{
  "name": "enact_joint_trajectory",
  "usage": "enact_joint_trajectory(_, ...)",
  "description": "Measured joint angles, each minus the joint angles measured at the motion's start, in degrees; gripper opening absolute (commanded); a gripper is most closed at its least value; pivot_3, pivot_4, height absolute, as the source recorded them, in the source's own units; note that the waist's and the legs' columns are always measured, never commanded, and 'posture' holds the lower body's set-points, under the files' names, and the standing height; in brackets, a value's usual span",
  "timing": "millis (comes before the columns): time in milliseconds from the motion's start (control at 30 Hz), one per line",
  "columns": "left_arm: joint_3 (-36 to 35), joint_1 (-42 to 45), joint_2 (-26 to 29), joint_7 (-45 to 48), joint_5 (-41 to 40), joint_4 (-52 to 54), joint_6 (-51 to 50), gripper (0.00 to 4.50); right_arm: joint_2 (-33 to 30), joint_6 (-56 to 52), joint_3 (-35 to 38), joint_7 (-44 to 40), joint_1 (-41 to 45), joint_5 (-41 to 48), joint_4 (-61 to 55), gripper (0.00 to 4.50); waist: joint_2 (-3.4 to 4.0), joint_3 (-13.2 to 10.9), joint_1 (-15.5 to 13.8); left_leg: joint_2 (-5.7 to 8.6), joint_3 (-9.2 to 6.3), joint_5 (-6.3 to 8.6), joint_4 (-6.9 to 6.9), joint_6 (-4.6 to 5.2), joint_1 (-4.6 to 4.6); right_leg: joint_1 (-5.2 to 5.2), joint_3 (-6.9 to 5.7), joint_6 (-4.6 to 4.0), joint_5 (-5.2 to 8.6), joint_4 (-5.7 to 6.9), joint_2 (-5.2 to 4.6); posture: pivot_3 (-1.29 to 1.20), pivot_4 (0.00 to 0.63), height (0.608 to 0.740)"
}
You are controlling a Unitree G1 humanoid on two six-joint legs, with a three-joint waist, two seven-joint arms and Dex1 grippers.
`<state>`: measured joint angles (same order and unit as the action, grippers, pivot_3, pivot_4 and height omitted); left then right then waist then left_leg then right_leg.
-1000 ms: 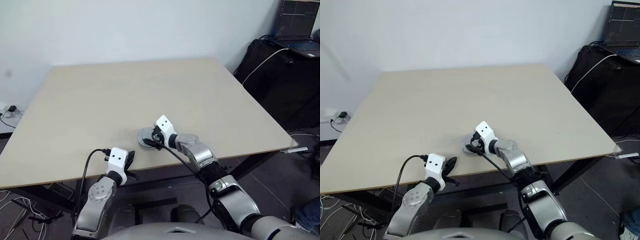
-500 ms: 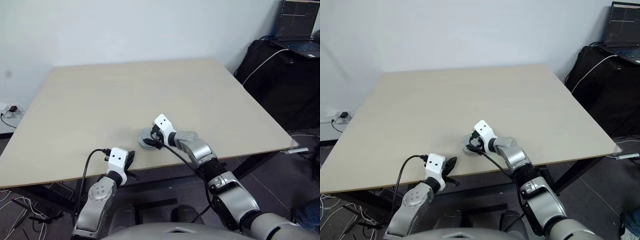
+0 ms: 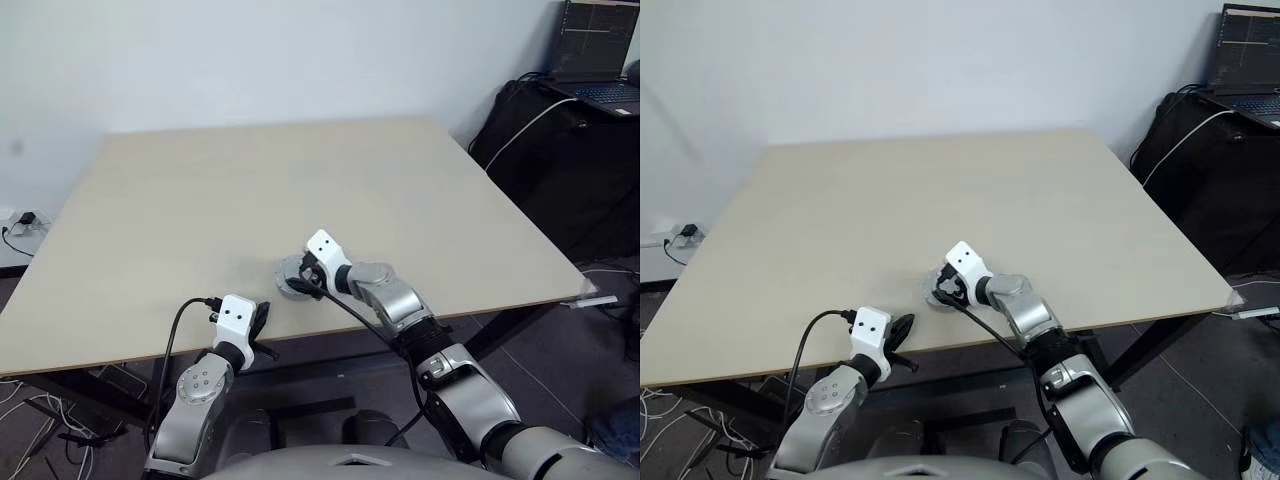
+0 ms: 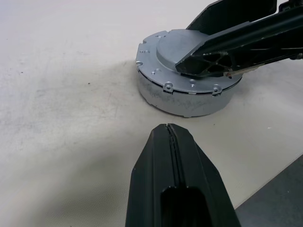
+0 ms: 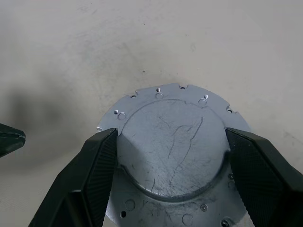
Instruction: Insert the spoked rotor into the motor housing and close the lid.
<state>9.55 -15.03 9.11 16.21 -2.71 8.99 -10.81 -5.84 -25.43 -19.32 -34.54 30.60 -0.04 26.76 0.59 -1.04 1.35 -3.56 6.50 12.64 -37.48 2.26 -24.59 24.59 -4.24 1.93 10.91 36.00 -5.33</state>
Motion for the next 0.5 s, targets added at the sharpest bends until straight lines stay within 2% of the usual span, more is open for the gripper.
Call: enact_joint_trajectory(500, -0.01, 0.33, -0.05, -0.08, -0.01, 0.0, -0.22, 0.0, 0.43, -4.02, 1.25, 0.2, 0.78, 0.51, 0.1, 3.25, 0.05, 0.12, -0.14, 0.0, 0.01, 0.0, 0.0, 0.0, 0.01, 0.0, 0.0, 0.01, -0.02, -0.01, -0.04, 0.0, 0.0, 0.74)
